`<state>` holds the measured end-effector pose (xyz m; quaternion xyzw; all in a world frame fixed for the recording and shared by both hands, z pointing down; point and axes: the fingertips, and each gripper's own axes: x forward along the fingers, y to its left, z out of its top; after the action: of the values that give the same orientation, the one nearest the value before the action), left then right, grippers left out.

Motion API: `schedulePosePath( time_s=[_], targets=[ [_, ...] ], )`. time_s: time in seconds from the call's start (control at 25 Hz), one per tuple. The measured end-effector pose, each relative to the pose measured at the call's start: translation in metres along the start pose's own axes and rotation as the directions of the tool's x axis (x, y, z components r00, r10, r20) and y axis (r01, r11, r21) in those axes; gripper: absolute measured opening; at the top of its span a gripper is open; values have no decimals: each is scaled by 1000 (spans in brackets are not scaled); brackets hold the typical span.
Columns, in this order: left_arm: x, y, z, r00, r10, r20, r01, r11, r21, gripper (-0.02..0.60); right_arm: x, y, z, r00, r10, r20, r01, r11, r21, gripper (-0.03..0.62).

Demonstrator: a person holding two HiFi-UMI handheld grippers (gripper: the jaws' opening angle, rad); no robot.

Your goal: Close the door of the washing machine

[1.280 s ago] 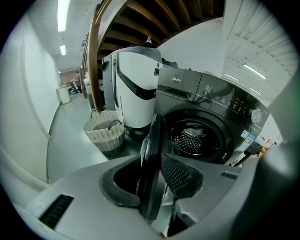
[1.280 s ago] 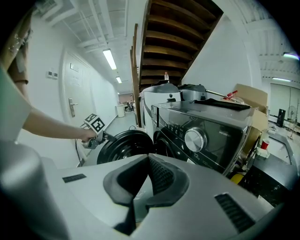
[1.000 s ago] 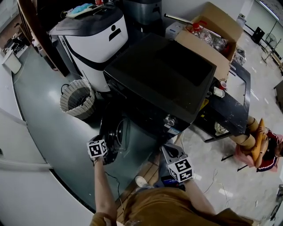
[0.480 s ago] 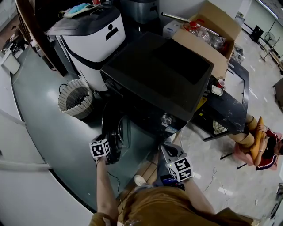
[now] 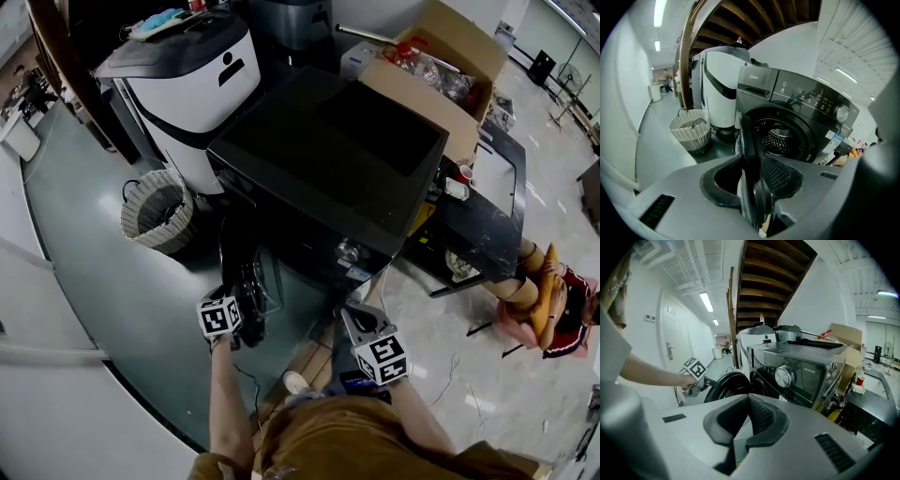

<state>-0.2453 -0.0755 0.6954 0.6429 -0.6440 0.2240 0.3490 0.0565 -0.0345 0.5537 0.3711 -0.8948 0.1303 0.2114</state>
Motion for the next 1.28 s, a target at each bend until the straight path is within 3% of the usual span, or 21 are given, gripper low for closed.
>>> schedulePosePath(
  time_s=[0.68, 1.28],
  targets=[
    [4, -28, 2, 1000, -26, -2, 26, 1000, 3, 144, -5, -4, 3, 1000, -14, 5, 14, 1000, 6, 11],
    [11, -50, 5, 998, -65, 2, 65, 997, -48, 146, -4, -5, 2, 1000, -12, 5, 12, 1000, 18, 11]
  ],
)
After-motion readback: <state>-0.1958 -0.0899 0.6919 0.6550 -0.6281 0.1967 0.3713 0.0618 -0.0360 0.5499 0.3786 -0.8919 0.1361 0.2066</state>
